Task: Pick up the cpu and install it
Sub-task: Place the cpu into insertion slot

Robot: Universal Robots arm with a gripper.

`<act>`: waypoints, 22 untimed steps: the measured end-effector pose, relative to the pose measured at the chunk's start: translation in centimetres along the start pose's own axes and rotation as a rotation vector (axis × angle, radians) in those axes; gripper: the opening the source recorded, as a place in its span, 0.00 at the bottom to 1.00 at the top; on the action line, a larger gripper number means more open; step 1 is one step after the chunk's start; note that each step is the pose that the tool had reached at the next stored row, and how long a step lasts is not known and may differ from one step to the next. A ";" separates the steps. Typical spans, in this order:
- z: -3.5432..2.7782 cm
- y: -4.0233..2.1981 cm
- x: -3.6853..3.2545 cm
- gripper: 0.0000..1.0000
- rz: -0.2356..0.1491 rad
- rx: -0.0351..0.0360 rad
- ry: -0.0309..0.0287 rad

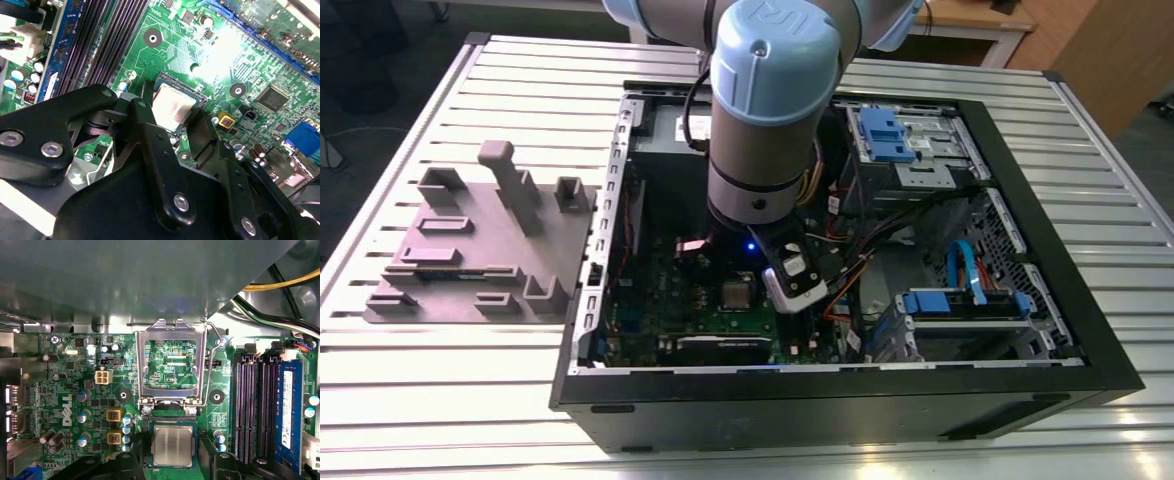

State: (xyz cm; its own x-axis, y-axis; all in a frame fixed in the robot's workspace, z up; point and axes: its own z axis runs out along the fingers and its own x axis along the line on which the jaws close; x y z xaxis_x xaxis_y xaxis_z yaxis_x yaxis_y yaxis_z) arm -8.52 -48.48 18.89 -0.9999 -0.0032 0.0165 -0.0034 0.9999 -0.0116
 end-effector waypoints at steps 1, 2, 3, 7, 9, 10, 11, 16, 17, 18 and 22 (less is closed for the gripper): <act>-0.01 -0.01 0.00 0.54 0.000 0.0001 0.0000; -0.02 -0.02 0.01 0.54 0.000 0.0003 0.0001; -0.02 -0.02 0.01 0.54 0.000 0.0003 0.0002; -0.02 -0.02 0.01 0.46 0.000 0.0002 0.0001; -0.08 -0.02 0.02 0.45 0.000 0.0001 0.0001; -0.22 -0.03 0.03 0.45 0.000 0.0001 0.0002; -0.50 -0.04 0.05 0.45 0.000 0.0003 0.0008; -0.63 -0.03 0.02 0.45 0.000 -0.0003 0.0009; -0.60 -0.03 0.02 0.45 0.001 -0.0002 0.0008; -0.56 -0.03 0.02 0.45 0.002 -0.0004 0.0008; -0.43 -0.03 0.02 0.45 0.005 -0.0004 0.0010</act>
State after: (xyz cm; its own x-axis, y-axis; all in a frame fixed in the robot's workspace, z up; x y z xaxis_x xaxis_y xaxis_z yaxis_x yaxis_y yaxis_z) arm -8.53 -48.51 19.32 -0.9998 0.0023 0.0175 0.0021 0.9999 -0.0113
